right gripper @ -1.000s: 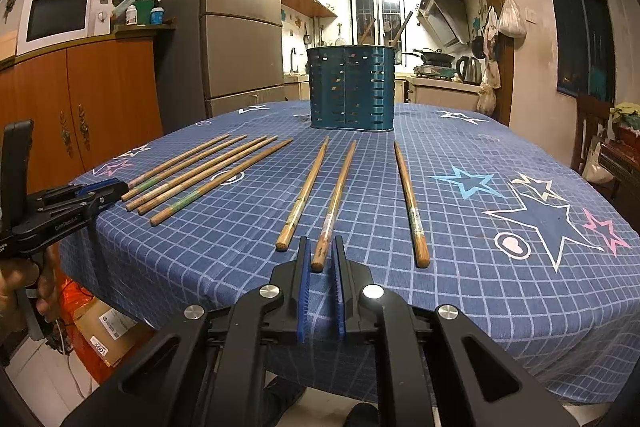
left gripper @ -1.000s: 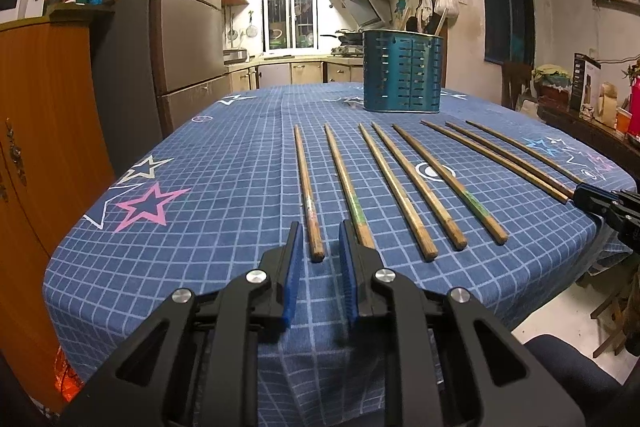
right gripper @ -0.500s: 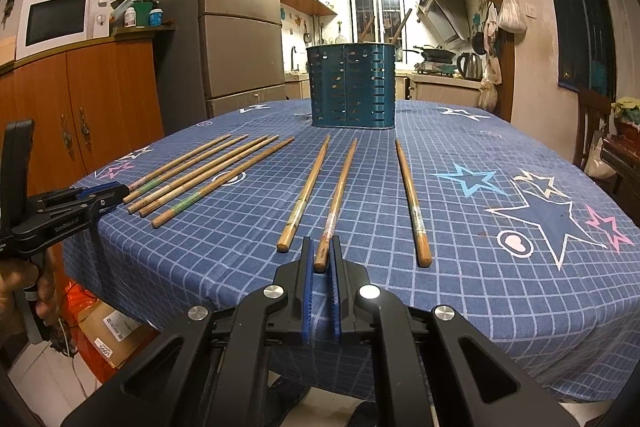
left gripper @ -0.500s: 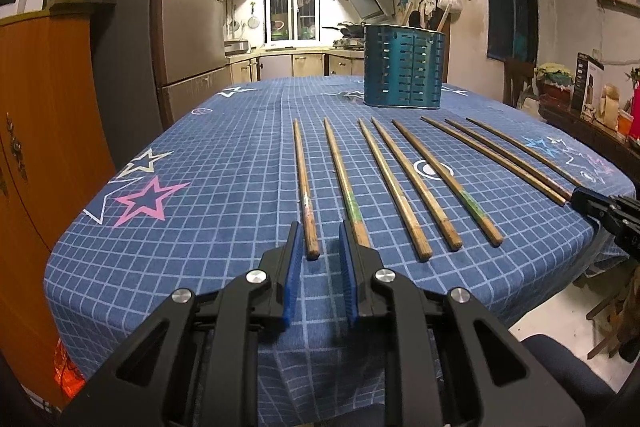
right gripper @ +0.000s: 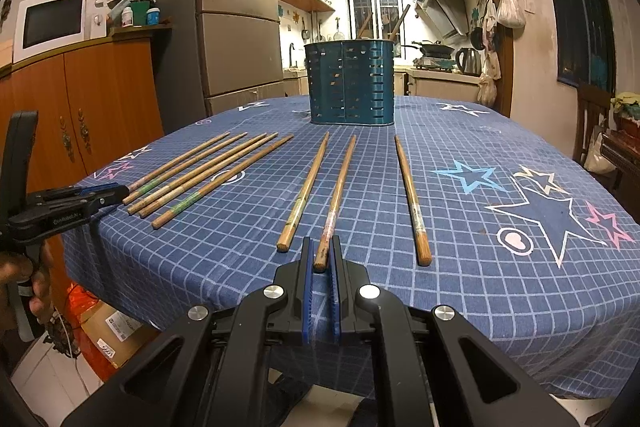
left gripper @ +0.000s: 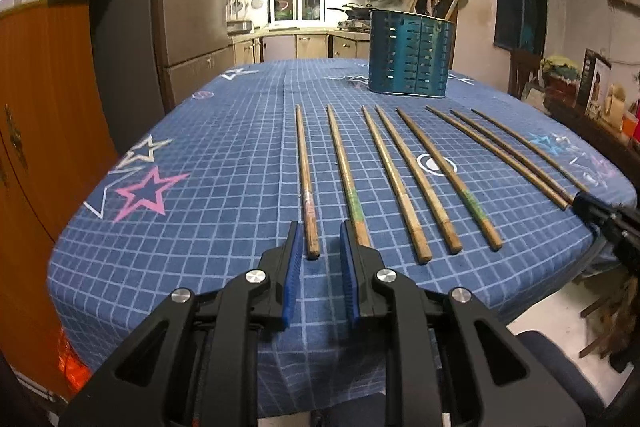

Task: Organize utensils
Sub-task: 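Close the right tool on a chopstick while the left tool grasps another, then lift both chopsticks and carry them over the teal utensil holder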

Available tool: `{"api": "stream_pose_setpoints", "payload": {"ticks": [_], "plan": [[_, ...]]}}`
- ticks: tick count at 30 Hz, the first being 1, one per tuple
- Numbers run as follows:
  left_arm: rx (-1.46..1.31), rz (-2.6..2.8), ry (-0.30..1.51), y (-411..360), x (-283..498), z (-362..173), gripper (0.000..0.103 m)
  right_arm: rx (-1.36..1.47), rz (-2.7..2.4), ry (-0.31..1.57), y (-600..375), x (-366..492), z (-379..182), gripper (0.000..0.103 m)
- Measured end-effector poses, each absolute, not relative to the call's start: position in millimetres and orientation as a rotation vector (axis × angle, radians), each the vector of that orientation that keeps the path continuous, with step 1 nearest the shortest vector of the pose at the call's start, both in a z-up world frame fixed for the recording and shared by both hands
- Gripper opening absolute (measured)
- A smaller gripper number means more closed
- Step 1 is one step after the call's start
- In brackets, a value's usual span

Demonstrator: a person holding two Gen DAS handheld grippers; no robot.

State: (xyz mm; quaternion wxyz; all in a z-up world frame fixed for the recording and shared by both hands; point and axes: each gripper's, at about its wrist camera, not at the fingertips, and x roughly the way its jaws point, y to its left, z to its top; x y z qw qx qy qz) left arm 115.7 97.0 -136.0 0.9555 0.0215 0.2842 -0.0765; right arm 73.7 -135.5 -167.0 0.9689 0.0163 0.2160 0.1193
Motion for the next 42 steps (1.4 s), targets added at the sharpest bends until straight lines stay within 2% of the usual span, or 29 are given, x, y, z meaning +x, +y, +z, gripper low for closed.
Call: {"api": "stream_pose_setpoints", "payload": {"ticks": [9, 10, 25, 34, 42], "plan": [[0.049, -0.136, 0.543, 96.6, 109.9, -141.0, 0.017, 0.024, 0.233, 0.417, -132.9, 71.3, -168.6, 0.009], [0.053, -0.134, 0.538, 96.2, 109.3, -141.5, 0.005, 0.022, 0.232, 0.416, -132.7, 71.2, -168.8, 0.009], [0.067, -0.142, 0.503, 97.6, 97.7, -125.3, 0.004, 0.032, 0.203, 0.356, -140.3, 62.8, -157.5, 0.007], [0.088, -0.158, 0.377, 91.2, 91.3, -69.0, 0.004, -0.002, 0.188, 0.253, -153.5, 53.7, -113.7, 0.007], [0.106, -0.17, 0.238, 89.0, 111.0, -8.0, 0.004, -0.066, 0.221, 0.135, -162.9, 66.8, -51.7, 0.007]]}}
